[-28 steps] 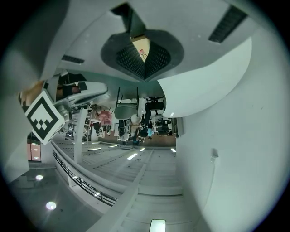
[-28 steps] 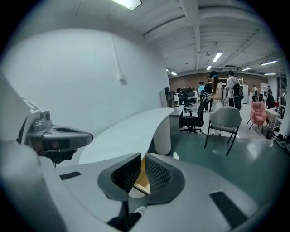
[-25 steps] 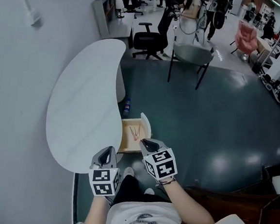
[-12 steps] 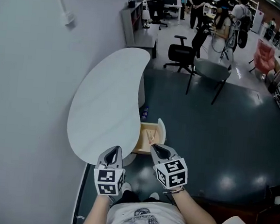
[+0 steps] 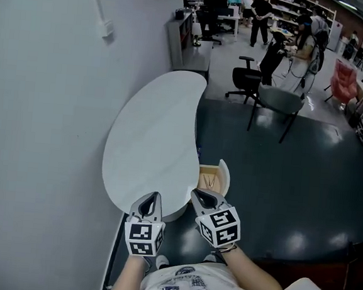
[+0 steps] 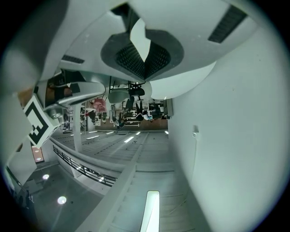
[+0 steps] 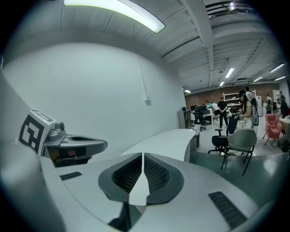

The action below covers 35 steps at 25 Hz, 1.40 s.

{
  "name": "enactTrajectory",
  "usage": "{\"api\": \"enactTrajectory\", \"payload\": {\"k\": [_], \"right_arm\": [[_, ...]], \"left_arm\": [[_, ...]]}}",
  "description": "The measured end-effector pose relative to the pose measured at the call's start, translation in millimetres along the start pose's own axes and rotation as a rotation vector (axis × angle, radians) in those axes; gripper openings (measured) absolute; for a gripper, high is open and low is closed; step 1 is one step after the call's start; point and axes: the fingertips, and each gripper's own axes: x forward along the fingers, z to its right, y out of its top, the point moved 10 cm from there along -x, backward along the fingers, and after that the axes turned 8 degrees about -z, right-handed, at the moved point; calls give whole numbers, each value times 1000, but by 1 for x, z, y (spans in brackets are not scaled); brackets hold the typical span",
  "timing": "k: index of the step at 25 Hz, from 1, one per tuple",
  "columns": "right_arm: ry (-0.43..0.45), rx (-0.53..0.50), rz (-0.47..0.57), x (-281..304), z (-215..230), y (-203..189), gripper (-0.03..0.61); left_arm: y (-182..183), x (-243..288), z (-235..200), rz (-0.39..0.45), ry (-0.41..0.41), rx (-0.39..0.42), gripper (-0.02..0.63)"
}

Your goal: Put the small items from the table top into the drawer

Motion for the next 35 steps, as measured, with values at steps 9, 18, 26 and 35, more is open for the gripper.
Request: {"api": "enactTrajectory", "payload": {"k": [9,18,26,35], "right_arm": [[-28,0,18,36,-92,18,28],[-55,2,40,57,-172,20,21],[-83,-23,49,57,-195,25,20],[-101,-42,44,51,-192,25,20]], "left_arm": [[-15,-47,-88,30,-12,-11,25],[-39,-89,-152,44,-27,-22,24],[-43,-102,-162,61,-55,-11,24],[-43,-101,-158,59,-64,-14,24]]}}
